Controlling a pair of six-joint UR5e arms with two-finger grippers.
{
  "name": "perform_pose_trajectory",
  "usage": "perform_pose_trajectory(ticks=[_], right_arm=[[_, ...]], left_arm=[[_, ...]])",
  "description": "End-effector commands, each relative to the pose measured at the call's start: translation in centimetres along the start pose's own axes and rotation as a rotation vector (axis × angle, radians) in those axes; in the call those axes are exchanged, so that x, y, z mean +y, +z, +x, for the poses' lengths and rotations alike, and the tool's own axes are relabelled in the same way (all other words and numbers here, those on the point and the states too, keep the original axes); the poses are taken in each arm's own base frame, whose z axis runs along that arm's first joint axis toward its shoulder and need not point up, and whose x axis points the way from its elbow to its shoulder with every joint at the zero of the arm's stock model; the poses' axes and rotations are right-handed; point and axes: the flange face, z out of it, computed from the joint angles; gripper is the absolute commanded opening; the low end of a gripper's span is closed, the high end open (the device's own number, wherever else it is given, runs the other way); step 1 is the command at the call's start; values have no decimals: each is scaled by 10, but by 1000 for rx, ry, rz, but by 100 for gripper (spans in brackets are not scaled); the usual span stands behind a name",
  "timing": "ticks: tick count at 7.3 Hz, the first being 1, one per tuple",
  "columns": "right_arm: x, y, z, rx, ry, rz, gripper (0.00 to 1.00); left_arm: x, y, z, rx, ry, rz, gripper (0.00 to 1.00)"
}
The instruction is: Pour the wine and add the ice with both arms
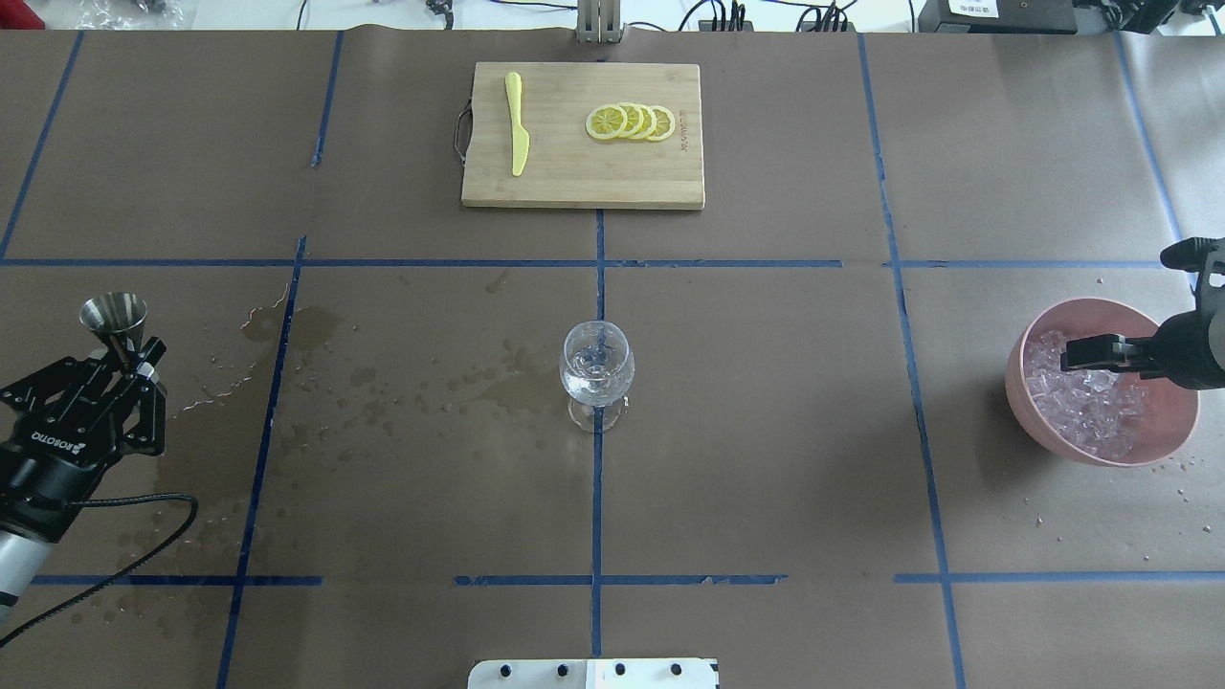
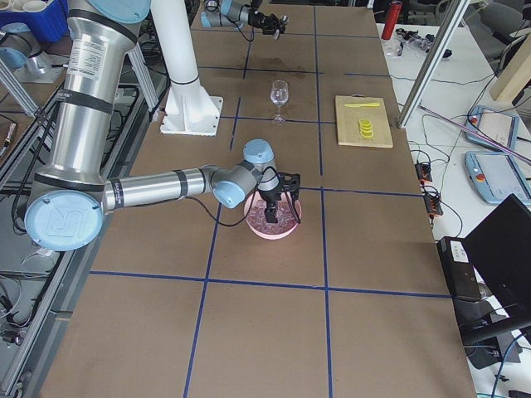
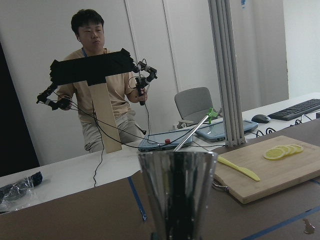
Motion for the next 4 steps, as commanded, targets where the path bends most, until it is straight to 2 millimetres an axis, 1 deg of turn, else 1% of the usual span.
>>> perform_pose_trajectory(ticks=[1, 2, 3, 4], right_arm=[[7, 4, 6, 13, 5, -14, 94], [9, 4, 10, 18, 9, -19, 75], [9, 5, 8, 15, 7, -22, 60], [10, 5, 9, 17, 7, -24, 51]], left_arm=[[1, 0, 1, 3, -1, -3, 0], [2, 0, 1, 4, 2, -5, 0], [2, 0, 1, 5, 2, -5, 0], [2, 0, 1, 6, 3, -7, 0]])
